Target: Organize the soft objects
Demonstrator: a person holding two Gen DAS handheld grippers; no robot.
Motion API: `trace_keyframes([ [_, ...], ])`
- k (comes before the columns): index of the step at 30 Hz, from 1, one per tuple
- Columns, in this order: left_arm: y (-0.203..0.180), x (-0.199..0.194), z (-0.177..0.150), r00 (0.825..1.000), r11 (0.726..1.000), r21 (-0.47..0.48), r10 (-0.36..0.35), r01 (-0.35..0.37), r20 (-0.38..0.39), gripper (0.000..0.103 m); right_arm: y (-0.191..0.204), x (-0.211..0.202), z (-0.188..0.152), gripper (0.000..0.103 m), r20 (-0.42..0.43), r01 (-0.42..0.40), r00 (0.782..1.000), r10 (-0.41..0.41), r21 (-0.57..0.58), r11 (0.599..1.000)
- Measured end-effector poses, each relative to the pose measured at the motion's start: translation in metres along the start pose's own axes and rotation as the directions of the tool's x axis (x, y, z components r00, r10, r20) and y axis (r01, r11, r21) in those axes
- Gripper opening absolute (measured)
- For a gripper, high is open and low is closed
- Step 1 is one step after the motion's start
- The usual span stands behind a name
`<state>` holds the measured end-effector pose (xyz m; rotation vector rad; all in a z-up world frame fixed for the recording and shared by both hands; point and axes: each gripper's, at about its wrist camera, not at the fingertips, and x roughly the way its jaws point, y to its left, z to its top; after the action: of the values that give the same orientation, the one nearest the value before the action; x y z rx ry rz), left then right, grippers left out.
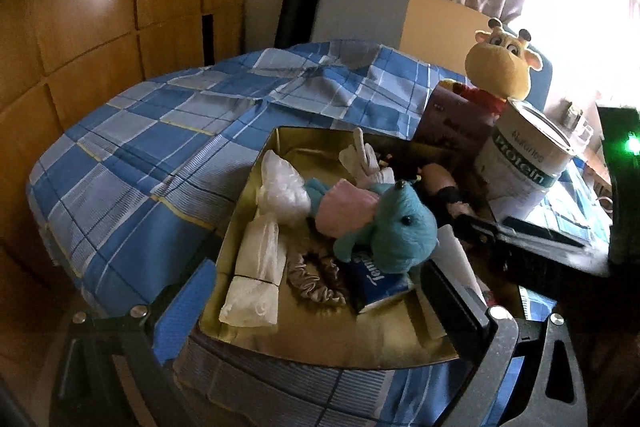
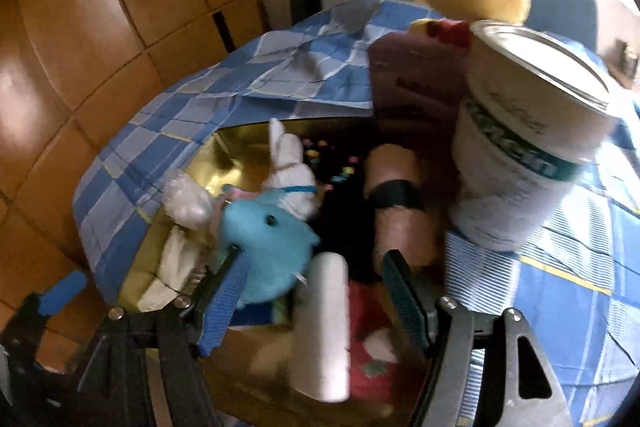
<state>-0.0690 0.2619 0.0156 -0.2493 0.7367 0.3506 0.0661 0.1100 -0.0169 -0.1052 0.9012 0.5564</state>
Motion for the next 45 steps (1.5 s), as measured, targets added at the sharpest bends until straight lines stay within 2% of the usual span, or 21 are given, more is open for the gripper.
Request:
trace_keyframes([
  [3, -0.003, -0.008, -0.001, 0.999, 1.0, -0.008, 0.014, -0.014, 0.029, 0.103, -0.002, -0.013, -0.012, 0.071, 0.048, 0.075, 0.996, -0.074, -0.009, 0.997],
  [7, -0.01, -0.023, -0.001, 0.993, 0.997, -0.006, 0.08, -0.08, 0.092, 0.103, -0.008, -0.032, -0.03, 0.071, 0.117, 0.173, 0.978, -0.172, 0.002, 0.985],
  [12, -0.016, -0.033, -0.003, 0.988, 0.996, -0.017, 0.09, -0.088, 0.125, 0.103, -0.01, -0.039, -0.041, 0.071, 0.138, 0.222, 0.966, -0.221, 0.005, 0.975],
  [18, -0.017, -0.035, -0.006, 0.984, 0.992, -0.039, 0.125, -0.121, 0.131, 0.103, -0.005, -0.051, -0.048, 0.071, 0.171, 0.237, 0.958, -0.231, -0.015, 0.971],
  [45, -0.016, -0.033, -0.009, 0.985, 0.991, -0.045, 0.131, -0.127, 0.116, 0.103, 0.004, -0.049, -0.048, 0.071, 0.173, 0.219, 0.963, -0.209, -0.038, 0.975],
])
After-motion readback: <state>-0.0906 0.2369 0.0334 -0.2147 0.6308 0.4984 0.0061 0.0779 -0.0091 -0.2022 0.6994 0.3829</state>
